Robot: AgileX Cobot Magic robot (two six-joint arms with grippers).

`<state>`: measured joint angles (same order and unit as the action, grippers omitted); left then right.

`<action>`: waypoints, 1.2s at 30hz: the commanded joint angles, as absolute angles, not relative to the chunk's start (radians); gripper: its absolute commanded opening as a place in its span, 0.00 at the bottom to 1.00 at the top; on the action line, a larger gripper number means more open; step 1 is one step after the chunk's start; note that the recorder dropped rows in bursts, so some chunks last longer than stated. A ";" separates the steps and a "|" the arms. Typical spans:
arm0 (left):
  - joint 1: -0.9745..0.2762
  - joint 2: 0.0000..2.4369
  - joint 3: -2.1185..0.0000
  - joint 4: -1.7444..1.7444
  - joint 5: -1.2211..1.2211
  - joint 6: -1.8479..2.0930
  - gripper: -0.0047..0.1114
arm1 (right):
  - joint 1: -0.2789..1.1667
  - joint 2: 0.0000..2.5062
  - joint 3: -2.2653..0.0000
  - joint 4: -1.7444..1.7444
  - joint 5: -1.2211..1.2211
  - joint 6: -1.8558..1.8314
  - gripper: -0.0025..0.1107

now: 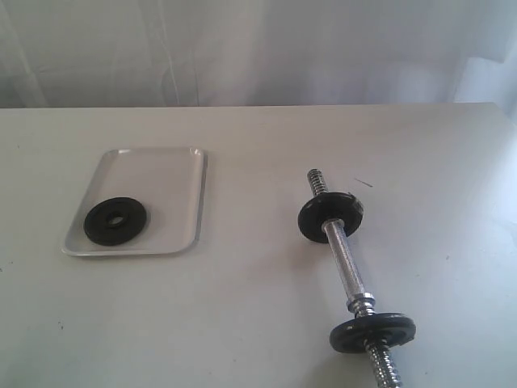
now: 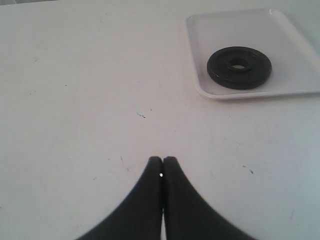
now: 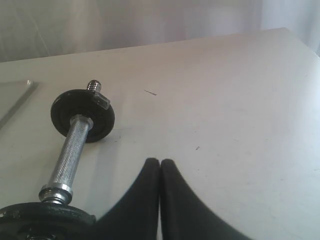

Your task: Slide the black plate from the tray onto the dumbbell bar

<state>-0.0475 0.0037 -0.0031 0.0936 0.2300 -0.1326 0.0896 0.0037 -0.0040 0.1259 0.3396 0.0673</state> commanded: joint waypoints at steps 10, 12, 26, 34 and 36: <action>-0.047 0.000 0.000 0.087 0.233 -0.131 0.04 | 0.092 0.000 0.000 0.123 -0.334 0.070 0.02; -0.047 0.000 0.000 0.087 0.233 -0.131 0.04 | 0.092 0.000 0.000 0.123 -0.486 0.070 0.02; -0.047 0.000 0.000 0.087 0.233 -0.131 0.04 | 0.092 0.000 0.000 0.126 -0.739 0.347 0.02; -0.047 0.000 0.000 0.087 0.233 -0.131 0.04 | 0.092 0.002 -0.043 0.244 -0.668 0.421 0.02; -0.047 0.000 0.000 0.087 0.233 -0.131 0.04 | 0.092 0.042 -0.110 0.237 -0.627 0.373 0.02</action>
